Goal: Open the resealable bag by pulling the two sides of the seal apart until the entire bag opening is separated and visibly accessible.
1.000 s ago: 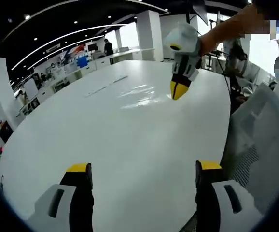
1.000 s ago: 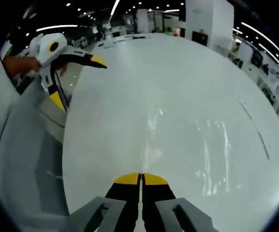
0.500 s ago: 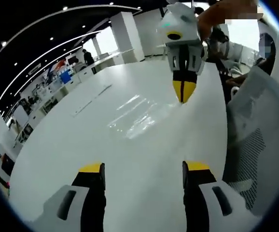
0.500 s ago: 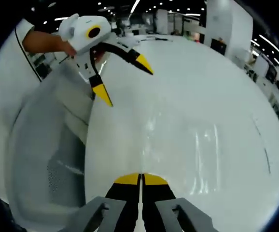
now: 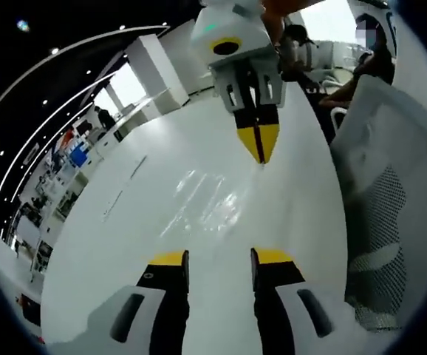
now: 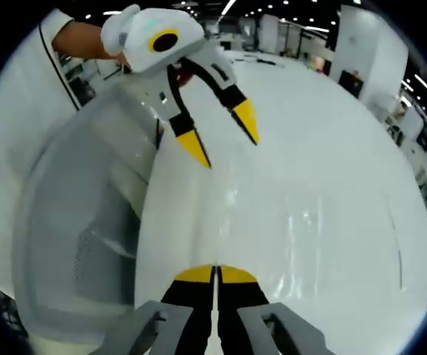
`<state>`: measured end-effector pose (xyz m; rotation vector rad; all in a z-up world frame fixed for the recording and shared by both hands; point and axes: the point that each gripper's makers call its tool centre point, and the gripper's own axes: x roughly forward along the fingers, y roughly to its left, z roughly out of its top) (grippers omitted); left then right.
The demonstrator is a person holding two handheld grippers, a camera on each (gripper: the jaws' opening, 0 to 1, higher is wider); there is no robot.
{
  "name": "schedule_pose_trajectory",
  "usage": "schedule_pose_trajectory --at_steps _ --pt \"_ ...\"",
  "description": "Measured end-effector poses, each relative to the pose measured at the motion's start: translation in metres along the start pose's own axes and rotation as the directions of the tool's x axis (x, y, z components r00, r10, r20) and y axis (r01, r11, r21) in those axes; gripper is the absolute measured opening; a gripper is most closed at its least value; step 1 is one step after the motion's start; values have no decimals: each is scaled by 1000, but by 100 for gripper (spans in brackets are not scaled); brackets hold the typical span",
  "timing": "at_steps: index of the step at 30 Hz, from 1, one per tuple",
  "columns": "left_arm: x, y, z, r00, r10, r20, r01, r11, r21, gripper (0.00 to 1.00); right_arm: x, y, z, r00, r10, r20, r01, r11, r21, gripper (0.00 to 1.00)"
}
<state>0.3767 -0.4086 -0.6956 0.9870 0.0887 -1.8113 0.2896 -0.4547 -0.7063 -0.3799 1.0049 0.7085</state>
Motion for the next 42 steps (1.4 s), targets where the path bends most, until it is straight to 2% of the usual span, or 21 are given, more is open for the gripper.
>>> schedule_pose_trajectory --at_steps 3,5,9,14,18,19,21,22,23,26,27,32,42 --pt "3 -6 -2 999 -41 -16 42 996 83 15 -3 -1 -1 1000 -2 -7 2 1000 -14 0" --pt "5 -7 -5 999 -31 -28 34 994 106 10 -5 0 -1 1000 1 -6 -1 1000 -26 0" --pt "6 -9 -6 999 -40 -35 44 993 108 9 -8 -2 1 1000 -9 9 9 1000 -14 0" --pt "7 -12 -2 998 -60 -29 63 990 122 0 -8 -4 3 1000 -13 15 13 1000 -12 0" --pt "6 -9 -2 997 -62 -41 67 990 122 0 -9 -8 4 1000 -21 17 21 1000 19 0" --pt "3 -2 -1 998 -36 -45 41 993 112 0 -11 -11 8 998 -48 30 47 998 30 0" --pt "1 1 -1 998 -35 -45 38 997 70 0 -12 -18 14 994 -89 58 84 993 88 0" --pt "0 3 0 998 -42 -36 43 998 40 0 -11 -20 19 991 -105 84 97 991 91 0" --pt "0 4 0 998 -48 -32 49 998 32 0 -10 -22 26 986 -119 121 108 990 96 0" --pt "1 5 1 998 -47 -31 48 998 36 0 -9 -20 39 976 -126 175 106 987 121 3" --pt "1 5 2 998 -48 -26 49 998 41 0 -11 -20 46 970 -134 202 111 987 120 4" --pt "3 6 8 998 -55 -10 55 997 53 0 -18 -19 59 955 -164 246 140 984 111 6" --pt "5 5 18 998 -69 12 68 996 59 0 6 -17 82 938 -189 289 182 982 51 8"
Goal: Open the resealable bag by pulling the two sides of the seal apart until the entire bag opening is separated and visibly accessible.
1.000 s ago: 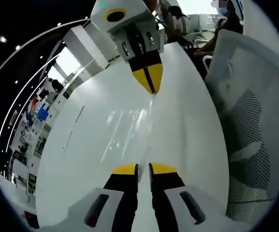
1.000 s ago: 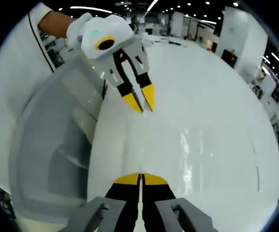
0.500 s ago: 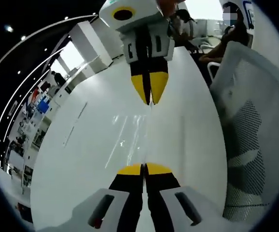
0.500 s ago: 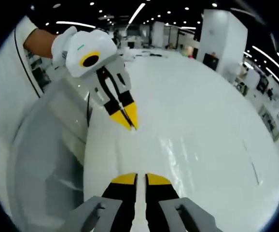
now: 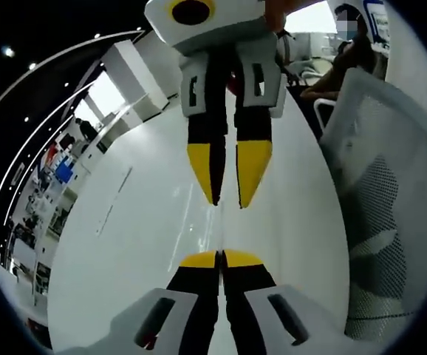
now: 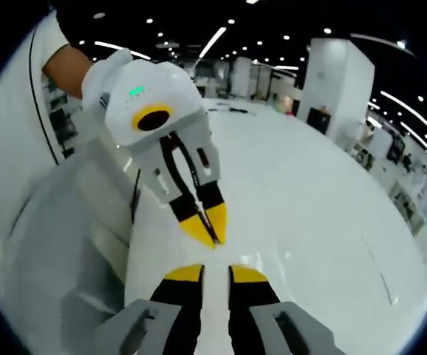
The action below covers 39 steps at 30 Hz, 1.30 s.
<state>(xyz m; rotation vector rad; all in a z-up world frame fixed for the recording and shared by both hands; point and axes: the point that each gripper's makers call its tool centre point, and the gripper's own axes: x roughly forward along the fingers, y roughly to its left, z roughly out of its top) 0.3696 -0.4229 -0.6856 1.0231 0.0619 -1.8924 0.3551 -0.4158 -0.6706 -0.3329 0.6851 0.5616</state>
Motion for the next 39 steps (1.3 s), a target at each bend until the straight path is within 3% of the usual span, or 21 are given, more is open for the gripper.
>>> schedule_pose_trajectory --at_steps 19,31,34,36,39 --pt "-7 -2 5 999 9 34 -9 1000 -15 0 19 1 7 999 34 -11 -34 999 -25 4" --pt "-5 -5 1 1000 -8 24 8 1000 -13 0 23 5 5 999 49 -21 -50 997 -59 0" --pt "-4 -6 -1 1000 -12 15 12 1000 -22 0 25 6 4 998 54 -32 -55 998 -14 0" --pt "-3 -4 -2 1000 16 10 -16 1000 8 0 25 4 3 998 50 -28 -51 999 -12 0" --pt "1 -6 -5 1000 12 -8 -12 1000 -28 0 26 4 -6 997 54 -58 -55 998 -19 0"
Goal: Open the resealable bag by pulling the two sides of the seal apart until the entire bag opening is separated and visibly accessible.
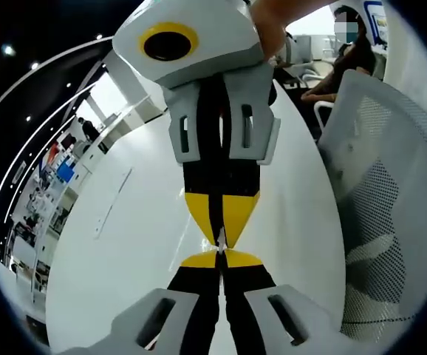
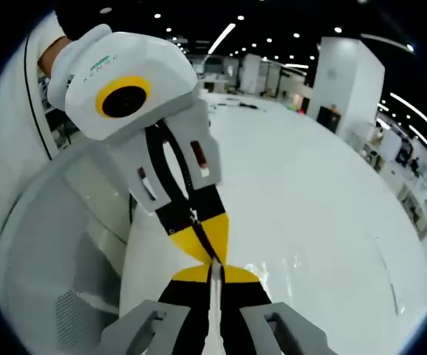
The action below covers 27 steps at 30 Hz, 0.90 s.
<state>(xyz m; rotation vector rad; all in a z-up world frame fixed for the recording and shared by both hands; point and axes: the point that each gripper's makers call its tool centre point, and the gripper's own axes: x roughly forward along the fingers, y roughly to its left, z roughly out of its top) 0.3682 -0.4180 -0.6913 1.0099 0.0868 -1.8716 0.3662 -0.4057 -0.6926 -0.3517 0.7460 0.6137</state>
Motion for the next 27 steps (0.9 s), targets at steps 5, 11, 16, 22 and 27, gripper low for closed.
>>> schedule_pose_trajectory --at_steps 5,11,16,22,27 --pt "2 0 -8 1000 2 -12 -1 1000 16 0 -4 -2 -14 1000 2 -30 -1 1000 12 0" --pt "1 1 -19 1000 -5 -24 5 1000 2 0 -14 -1 -39 999 -4 -54 6 999 48 0" --pt "6 -3 -17 999 5 -40 -3 998 67 0 -15 -1 -40 998 -12 -56 14 999 32 0" --pt "9 -6 -16 1000 -4 -26 7 995 99 0 -14 3 -42 999 -3 -48 4 1000 19 0" --pt "14 -12 -13 999 -23 -27 25 993 114 0 -11 7 -37 999 3 -33 -4 1000 -16 0"
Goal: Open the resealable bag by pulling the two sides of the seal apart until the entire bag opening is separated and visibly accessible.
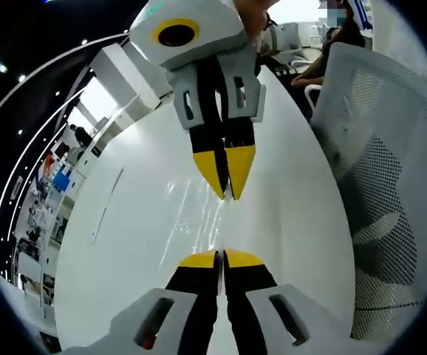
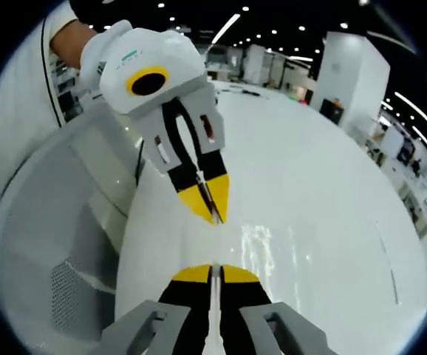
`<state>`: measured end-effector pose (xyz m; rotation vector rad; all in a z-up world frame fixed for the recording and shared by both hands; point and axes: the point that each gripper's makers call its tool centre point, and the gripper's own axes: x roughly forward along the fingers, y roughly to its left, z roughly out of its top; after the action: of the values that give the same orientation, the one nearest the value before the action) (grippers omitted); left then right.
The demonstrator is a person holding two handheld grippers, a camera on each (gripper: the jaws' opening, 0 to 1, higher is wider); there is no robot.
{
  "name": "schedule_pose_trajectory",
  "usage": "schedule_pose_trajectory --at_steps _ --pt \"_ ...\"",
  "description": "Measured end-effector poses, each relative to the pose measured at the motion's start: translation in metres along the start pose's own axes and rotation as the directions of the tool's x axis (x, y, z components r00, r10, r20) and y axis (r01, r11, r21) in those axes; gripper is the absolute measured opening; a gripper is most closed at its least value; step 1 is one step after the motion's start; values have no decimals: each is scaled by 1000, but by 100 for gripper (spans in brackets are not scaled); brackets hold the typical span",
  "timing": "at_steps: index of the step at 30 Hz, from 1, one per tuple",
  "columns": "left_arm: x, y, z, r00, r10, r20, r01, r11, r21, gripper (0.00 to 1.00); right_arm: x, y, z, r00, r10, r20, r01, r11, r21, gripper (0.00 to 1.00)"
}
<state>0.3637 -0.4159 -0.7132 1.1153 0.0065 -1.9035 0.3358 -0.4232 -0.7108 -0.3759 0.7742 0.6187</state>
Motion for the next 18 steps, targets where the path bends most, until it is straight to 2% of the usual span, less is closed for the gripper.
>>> schedule_pose_trajectory --at_steps 3,4,5,8,18 --pt "1 -1 -1 1000 -4 -7 4 1000 15 0 1 -1 0 1000 -2 -4 2 1000 -4 0" --pt "1 0 -1 1000 -1 -1 1 1000 5 0 0 -1 -1 1000 -1 -3 1 1000 2 0" --pt "1 -3 -2 1000 -13 -2 13 999 -40 0 0 -1 -1 1000 -2 -2 2 1000 7 0" --pt "2 1 -1 1000 1 -10 -2 999 -41 0 0 -1 -3 1000 3 -15 -3 1000 23 0" --pt "3 2 -6 1000 -15 -26 13 998 -65 0 -15 -7 -31 998 -8 -62 11 999 45 0"
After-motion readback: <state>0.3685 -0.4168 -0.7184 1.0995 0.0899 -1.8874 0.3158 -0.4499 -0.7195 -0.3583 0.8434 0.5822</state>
